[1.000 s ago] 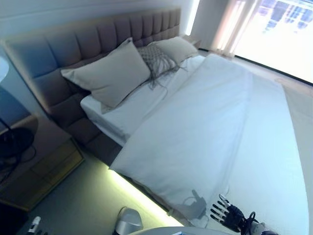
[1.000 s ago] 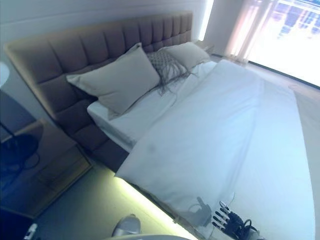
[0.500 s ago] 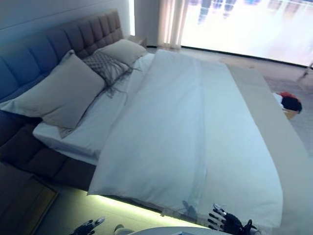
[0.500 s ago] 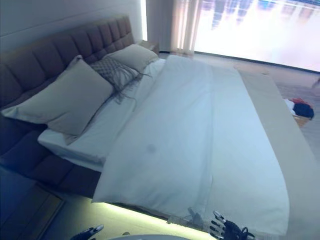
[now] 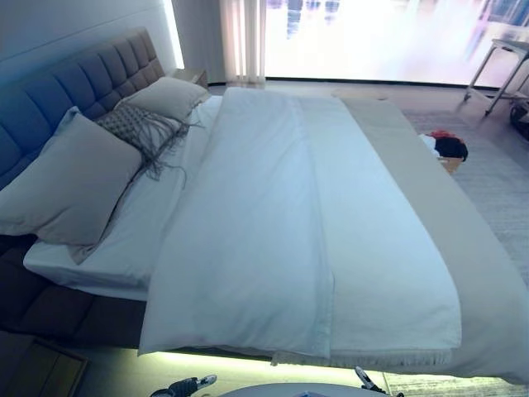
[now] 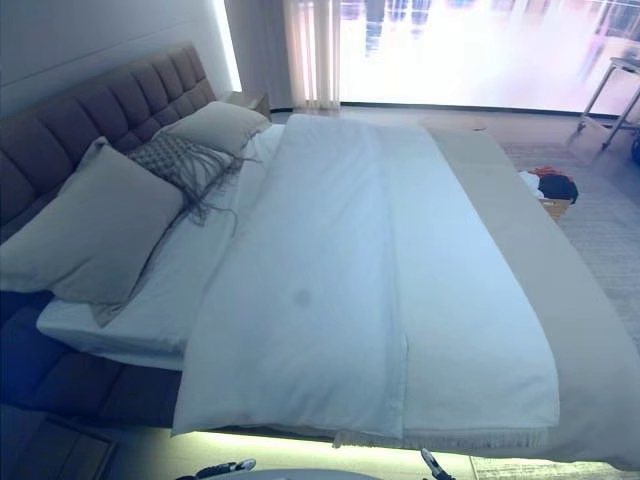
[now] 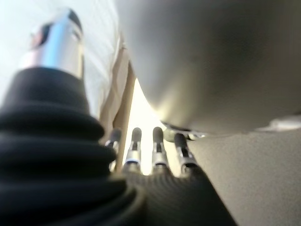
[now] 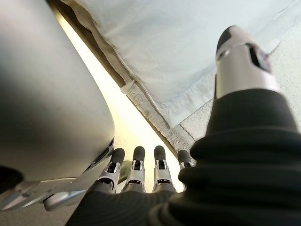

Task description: Make the bed neatly

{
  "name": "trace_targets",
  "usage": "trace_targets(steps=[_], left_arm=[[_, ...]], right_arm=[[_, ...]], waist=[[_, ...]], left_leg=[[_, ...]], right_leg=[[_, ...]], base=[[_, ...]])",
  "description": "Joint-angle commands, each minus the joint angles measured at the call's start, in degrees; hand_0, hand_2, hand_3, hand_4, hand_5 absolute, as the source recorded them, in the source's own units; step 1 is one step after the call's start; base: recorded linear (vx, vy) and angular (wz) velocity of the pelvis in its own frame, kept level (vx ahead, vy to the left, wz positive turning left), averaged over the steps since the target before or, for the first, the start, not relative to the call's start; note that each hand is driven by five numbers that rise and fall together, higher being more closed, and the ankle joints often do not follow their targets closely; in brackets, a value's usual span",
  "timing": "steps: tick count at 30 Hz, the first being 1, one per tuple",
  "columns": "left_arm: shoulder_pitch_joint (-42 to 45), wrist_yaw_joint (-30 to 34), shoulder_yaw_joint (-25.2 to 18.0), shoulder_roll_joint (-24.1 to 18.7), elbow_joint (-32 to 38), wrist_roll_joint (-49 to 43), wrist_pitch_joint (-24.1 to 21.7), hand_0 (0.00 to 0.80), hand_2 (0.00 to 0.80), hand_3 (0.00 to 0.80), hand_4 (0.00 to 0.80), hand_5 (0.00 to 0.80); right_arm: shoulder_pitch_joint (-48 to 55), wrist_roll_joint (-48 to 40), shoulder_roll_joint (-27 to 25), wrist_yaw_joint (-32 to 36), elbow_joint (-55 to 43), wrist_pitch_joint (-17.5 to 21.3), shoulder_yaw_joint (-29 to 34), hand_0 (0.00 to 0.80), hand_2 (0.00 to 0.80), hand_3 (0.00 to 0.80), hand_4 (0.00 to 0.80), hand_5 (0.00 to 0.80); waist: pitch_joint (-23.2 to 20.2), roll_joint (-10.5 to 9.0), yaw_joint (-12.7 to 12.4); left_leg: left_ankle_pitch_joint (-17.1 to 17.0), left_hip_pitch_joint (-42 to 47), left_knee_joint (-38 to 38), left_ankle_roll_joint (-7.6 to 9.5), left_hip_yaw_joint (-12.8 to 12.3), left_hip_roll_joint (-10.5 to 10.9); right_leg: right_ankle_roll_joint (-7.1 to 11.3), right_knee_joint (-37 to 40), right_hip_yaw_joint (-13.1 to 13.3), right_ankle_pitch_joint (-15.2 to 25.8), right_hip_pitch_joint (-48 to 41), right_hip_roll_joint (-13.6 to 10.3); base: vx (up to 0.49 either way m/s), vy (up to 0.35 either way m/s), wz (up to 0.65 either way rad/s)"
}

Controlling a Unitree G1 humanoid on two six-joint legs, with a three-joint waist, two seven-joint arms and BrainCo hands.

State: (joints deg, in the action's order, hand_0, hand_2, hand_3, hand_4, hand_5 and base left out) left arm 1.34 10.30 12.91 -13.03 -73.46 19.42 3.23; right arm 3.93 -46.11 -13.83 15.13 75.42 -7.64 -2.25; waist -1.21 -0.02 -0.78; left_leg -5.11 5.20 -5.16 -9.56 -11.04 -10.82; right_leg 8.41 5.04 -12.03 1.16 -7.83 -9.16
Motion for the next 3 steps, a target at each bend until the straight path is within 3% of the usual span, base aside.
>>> trace_targets(steps=[1, 3], left_arm=[[-4.5, 0.4, 0.7, 3.2, -3.0, 3.4, 0.1, 0.0, 0.0, 0.0, 0.0, 0.0], [-4.2, 1.0, 0.2, 2.7, -3.0, 4.3, 0.2, 0.0, 0.0, 0.0, 0.0, 0.0]], right_arm=[[-4.4, 1.3, 2.3, -0.3, 1.9, 0.3, -0.7, 0.0, 0.0, 0.0, 0.0, 0.0], [-4.6, 2.3, 2.1, 0.2, 1.7, -0.1, -1.2, 0.0, 0.0, 0.0, 0.0, 0.0]], waist=[[2.3, -0.09, -0.5], [2.2, -0.09, -0.6]], left_leg=[[4.7, 0.9, 0.2, 3.07, 1.9, 1.0], [4.8, 1.1, 0.2, 3.06, 1.9, 0.9]], right_leg=[[0.56, 0.0, -4.0, 1.8, 2.1, -2.4], [0.6, 0.0, -4.0, 1.7, 2.0, -2.4]], base=[[0.0, 0.0, 0.0], [0.0, 0.0, 0.0]])
